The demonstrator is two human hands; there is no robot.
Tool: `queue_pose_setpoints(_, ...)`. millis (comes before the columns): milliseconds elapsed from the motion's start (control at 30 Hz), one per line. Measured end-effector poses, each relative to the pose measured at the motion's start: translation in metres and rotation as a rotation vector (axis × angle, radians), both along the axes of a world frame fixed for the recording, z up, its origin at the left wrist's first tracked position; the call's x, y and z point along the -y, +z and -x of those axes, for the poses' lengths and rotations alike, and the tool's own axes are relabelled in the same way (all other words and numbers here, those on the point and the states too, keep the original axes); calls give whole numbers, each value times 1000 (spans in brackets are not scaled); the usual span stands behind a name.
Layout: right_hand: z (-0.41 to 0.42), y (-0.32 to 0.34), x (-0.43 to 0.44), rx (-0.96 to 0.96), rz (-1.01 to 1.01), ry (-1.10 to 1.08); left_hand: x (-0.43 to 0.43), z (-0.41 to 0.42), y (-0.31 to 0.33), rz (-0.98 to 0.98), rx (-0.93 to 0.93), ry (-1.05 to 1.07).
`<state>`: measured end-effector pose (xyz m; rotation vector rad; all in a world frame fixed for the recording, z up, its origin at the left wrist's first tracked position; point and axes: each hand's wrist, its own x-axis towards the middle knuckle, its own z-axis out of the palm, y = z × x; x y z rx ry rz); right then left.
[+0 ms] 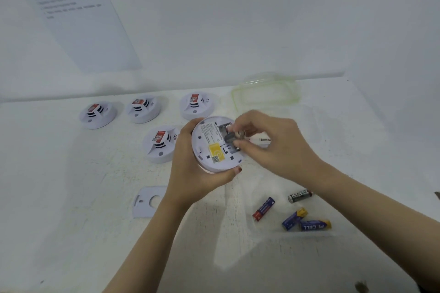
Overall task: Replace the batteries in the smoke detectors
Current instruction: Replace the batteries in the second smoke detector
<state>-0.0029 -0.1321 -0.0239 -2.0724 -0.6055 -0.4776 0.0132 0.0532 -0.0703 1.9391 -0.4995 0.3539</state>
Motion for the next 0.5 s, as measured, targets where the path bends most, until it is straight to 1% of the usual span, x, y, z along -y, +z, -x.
queue_pose_setpoints(67, 4, -5, 3, 127, 143, -10, 2, 4, 1, 31, 0, -12)
queue_pose_setpoints(100, 6, -7, 4, 173, 172, -13, 3, 6, 2, 45, 3, -14)
queue_pose_setpoints(167, 10, -9, 5, 213, 167, 11, 5, 10, 5, 66, 13, -9)
queue_pose_setpoints(300, 13, -14, 7, 207, 116, 93, 5, 17, 9, 73, 37, -4)
queue_pose_setpoints(367, 15, -17, 5, 144, 81, 84, 4, 22, 10, 78, 39, -5)
queue_pose_setpoints(433, 17, -17, 4, -17, 41, 74, 3, 27, 11, 86, 49, 2)
queue_pose_setpoints(500, 19, -15, 2, -206, -4, 139, 1, 32, 13, 88, 61, 1)
